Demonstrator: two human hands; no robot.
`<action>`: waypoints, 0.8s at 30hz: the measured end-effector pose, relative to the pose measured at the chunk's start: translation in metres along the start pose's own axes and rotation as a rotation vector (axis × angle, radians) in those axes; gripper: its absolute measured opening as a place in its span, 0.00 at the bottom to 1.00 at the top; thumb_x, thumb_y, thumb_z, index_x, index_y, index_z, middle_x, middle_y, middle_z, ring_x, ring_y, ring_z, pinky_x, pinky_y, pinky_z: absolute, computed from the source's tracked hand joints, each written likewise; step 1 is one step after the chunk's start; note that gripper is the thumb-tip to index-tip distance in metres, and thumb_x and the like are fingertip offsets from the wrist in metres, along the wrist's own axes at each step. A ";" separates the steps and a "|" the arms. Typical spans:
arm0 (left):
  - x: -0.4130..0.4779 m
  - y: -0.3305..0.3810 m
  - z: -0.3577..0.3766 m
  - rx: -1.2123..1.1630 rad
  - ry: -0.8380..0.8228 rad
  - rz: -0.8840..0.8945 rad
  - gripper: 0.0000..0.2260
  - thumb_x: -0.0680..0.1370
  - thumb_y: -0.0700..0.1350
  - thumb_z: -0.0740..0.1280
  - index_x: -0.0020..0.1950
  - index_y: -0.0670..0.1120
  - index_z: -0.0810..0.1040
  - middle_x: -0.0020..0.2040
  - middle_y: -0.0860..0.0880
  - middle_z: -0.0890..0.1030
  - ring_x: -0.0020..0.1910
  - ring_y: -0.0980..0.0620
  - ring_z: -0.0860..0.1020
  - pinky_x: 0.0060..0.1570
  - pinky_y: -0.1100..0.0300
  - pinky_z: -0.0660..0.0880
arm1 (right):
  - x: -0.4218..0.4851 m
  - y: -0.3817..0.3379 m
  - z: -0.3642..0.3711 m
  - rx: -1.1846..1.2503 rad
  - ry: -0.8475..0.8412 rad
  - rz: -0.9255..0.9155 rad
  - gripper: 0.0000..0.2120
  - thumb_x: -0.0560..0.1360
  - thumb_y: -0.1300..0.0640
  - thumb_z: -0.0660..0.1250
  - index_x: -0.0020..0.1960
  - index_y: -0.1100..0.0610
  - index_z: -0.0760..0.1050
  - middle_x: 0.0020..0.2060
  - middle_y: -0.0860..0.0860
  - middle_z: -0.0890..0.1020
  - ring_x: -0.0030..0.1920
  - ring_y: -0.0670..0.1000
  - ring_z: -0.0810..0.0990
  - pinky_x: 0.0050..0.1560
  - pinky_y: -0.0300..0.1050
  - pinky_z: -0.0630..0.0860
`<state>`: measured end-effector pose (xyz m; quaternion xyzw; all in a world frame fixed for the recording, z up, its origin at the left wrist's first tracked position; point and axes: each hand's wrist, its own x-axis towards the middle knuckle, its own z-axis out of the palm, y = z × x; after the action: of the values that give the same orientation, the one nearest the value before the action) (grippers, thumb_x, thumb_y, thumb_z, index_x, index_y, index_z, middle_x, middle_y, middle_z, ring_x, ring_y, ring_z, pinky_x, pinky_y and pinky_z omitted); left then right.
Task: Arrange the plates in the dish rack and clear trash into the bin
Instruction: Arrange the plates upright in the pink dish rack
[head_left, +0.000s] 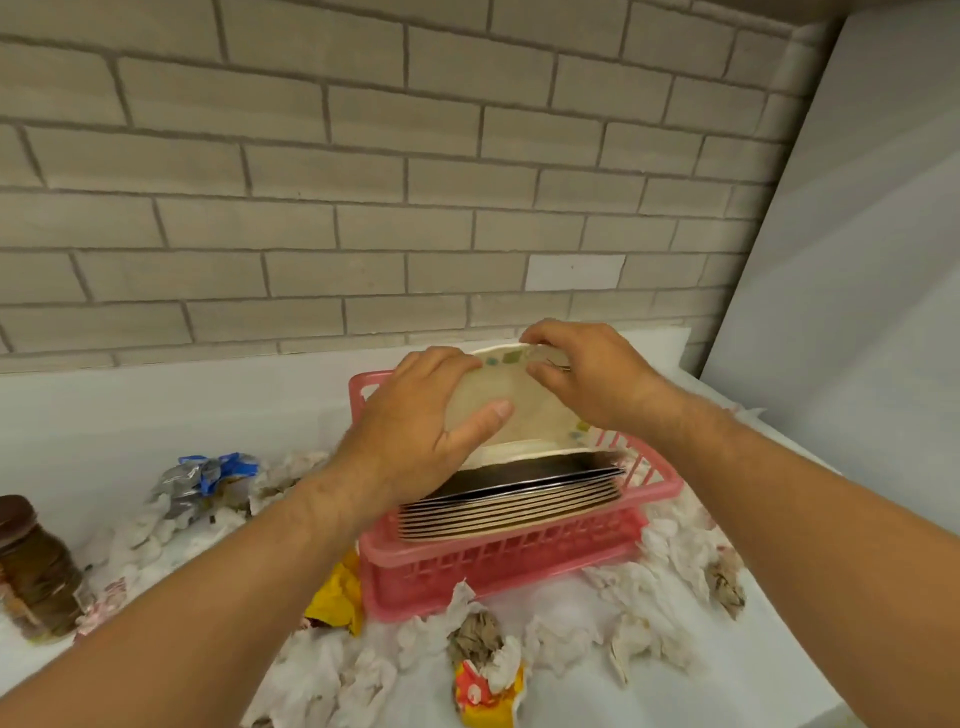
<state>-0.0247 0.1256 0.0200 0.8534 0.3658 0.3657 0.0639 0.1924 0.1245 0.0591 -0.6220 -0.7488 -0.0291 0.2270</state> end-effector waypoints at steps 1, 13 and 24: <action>-0.002 0.001 0.000 0.014 -0.020 0.027 0.32 0.73 0.71 0.52 0.68 0.52 0.70 0.64 0.54 0.72 0.63 0.57 0.66 0.61 0.60 0.64 | 0.008 0.000 0.000 -0.031 -0.029 0.022 0.12 0.78 0.49 0.62 0.61 0.45 0.73 0.54 0.47 0.79 0.53 0.51 0.77 0.51 0.47 0.75; -0.061 -0.014 0.040 -0.034 -0.086 0.066 0.30 0.66 0.57 0.69 0.66 0.54 0.67 0.63 0.58 0.73 0.61 0.60 0.69 0.60 0.66 0.66 | 0.029 0.000 0.009 -0.085 -0.160 0.095 0.06 0.78 0.48 0.63 0.48 0.46 0.77 0.40 0.45 0.79 0.40 0.47 0.76 0.37 0.42 0.73; -0.074 -0.018 0.042 -0.021 -0.022 -0.012 0.28 0.65 0.49 0.77 0.62 0.53 0.72 0.59 0.62 0.73 0.55 0.59 0.75 0.52 0.61 0.75 | 0.012 0.029 -0.039 -0.008 0.039 0.129 0.05 0.78 0.50 0.62 0.50 0.45 0.76 0.38 0.45 0.79 0.39 0.47 0.78 0.35 0.42 0.74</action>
<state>-0.0411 0.0955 -0.0595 0.8543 0.3664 0.3600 0.0792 0.2303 0.1297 0.0911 -0.6691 -0.7026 -0.0294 0.2405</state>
